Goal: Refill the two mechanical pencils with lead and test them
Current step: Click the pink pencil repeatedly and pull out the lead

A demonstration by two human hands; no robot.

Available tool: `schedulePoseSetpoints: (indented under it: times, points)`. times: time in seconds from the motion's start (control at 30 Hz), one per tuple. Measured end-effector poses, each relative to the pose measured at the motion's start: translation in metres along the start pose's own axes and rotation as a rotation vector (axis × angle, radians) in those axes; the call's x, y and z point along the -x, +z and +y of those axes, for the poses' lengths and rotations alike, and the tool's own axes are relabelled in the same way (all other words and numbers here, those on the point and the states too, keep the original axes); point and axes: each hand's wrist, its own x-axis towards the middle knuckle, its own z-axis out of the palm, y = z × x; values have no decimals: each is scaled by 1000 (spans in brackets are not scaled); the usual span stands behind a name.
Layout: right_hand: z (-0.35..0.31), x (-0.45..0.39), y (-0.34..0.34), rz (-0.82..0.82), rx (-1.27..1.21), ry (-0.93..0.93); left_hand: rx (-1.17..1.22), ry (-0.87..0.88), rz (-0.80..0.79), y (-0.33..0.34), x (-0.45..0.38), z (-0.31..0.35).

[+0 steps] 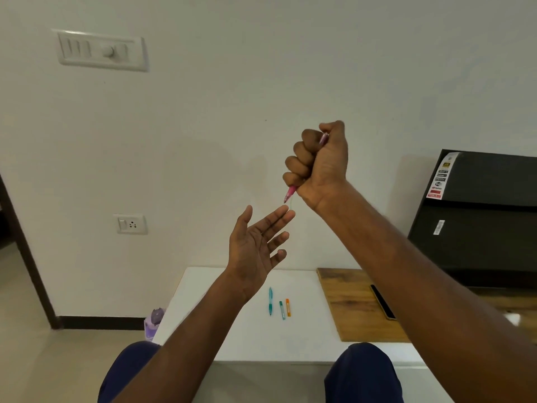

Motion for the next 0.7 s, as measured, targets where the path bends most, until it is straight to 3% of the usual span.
schedulePoseSetpoints:
  times: [0.17, 0.33, 0.7]
  points:
    - [-12, -1, -2, -89, -46, -16, 17, 5, -16, 2, 2, 3]
    - [3, 2, -6, 20, 27, 21, 21, 1, -2, 8, 3, 3]
    - [-3, 2, -11, -93, -53, 67, 72, 33, -51, 8, 6, 6]
